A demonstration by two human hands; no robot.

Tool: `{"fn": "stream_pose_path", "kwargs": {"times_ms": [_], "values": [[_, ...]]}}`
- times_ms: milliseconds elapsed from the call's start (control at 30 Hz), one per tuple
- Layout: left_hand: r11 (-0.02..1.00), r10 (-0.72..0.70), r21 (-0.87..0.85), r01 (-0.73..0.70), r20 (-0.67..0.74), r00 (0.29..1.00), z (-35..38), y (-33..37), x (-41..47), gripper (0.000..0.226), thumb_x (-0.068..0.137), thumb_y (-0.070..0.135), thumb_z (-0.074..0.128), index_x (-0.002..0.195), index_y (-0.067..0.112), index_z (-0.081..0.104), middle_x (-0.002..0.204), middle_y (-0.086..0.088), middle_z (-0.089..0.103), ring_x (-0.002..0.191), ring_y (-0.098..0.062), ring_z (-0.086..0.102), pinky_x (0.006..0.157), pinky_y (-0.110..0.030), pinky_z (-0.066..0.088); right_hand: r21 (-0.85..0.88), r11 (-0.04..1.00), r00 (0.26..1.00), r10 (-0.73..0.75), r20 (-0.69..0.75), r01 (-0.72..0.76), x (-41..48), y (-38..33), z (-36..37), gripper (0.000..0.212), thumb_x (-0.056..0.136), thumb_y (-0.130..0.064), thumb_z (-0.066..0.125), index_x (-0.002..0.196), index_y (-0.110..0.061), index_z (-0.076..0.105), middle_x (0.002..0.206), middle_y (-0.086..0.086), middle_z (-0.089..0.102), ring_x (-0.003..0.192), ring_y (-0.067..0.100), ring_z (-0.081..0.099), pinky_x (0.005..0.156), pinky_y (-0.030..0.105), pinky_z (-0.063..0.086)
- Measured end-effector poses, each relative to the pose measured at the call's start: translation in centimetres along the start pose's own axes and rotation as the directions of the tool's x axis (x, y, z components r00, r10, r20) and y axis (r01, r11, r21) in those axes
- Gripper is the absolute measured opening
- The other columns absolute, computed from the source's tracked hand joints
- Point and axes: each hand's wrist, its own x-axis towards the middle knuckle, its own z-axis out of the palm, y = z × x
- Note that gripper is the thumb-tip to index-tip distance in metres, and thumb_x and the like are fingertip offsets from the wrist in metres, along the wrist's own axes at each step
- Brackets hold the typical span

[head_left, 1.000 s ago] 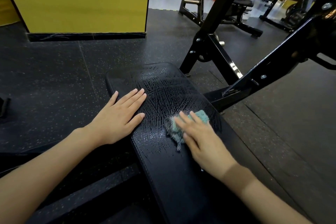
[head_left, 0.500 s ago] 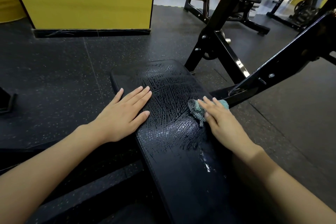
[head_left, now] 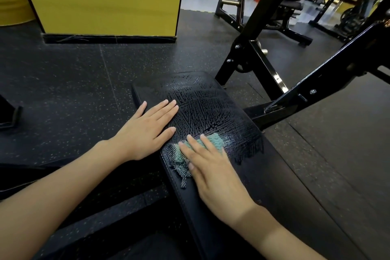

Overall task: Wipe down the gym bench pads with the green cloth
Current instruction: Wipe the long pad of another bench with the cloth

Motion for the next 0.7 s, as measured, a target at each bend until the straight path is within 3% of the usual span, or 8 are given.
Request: {"fn": "stream_pose_path", "kwargs": {"times_ms": [133, 233, 500, 700], "values": [[1.0, -0.004, 0.0, 0.004, 0.006, 1.0, -0.1, 0.0, 0.0, 0.089, 0.077, 0.065, -0.014, 0.158, 0.03, -0.005, 0.161, 0.019, -0.014, 0.144, 0.005, -0.02, 0.118, -0.033, -0.017, -0.031, 1.0, 1.0, -0.004, 0.022, 0.005, -0.2, 0.7, -0.9, 0.047, 0.107, -0.028, 0.027, 0.151, -0.042, 0.022, 0.16, -0.024, 0.009, 0.148, 0.0, -0.007, 0.12, 0.033, -0.004], [1.0, -0.004, -0.002, 0.004, 0.011, 1.0, -0.1, -0.1, -0.1, 0.089, 0.078, 0.066, -0.014, 0.158, 0.029, -0.005, 0.161, 0.02, -0.015, 0.145, 0.004, -0.019, 0.116, -0.032, -0.019, -0.039, 0.999, 0.999, 0.008, -0.035, -0.01, -0.3, 2.6, -1.3, 0.049, 0.103, -0.031, 0.025, 0.151, -0.039, 0.026, 0.159, -0.021, 0.015, 0.149, 0.003, 0.001, 0.123, 0.035, 0.002], [1.0, -0.009, 0.006, 0.009, 0.008, 1.0, 0.0, -0.1, -0.2, 0.089, 0.077, 0.066, -0.015, 0.158, 0.029, -0.006, 0.16, 0.02, -0.017, 0.146, 0.003, -0.019, 0.116, -0.033, -0.018, -0.002, 0.972, 0.956, 0.232, -0.179, -0.236, -0.4, 7.3, -2.1, 0.047, 0.106, -0.021, 0.035, 0.151, -0.033, 0.03, 0.16, -0.012, 0.018, 0.15, 0.011, 0.004, 0.122, 0.044, 0.013], [1.0, -0.012, -0.005, 0.012, 0.008, 1.0, 0.1, -0.1, -0.1, 0.09, 0.077, 0.066, -0.015, 0.158, 0.029, -0.005, 0.16, 0.02, -0.015, 0.146, 0.003, -0.018, 0.117, -0.034, -0.017, -0.018, 0.991, 0.987, 0.127, -0.1, -0.129, -1.1, 2.7, -0.3, 0.048, 0.104, -0.028, 0.026, 0.152, -0.035, 0.026, 0.161, -0.016, 0.012, 0.15, 0.009, -0.002, 0.122, 0.044, 0.007]]}}
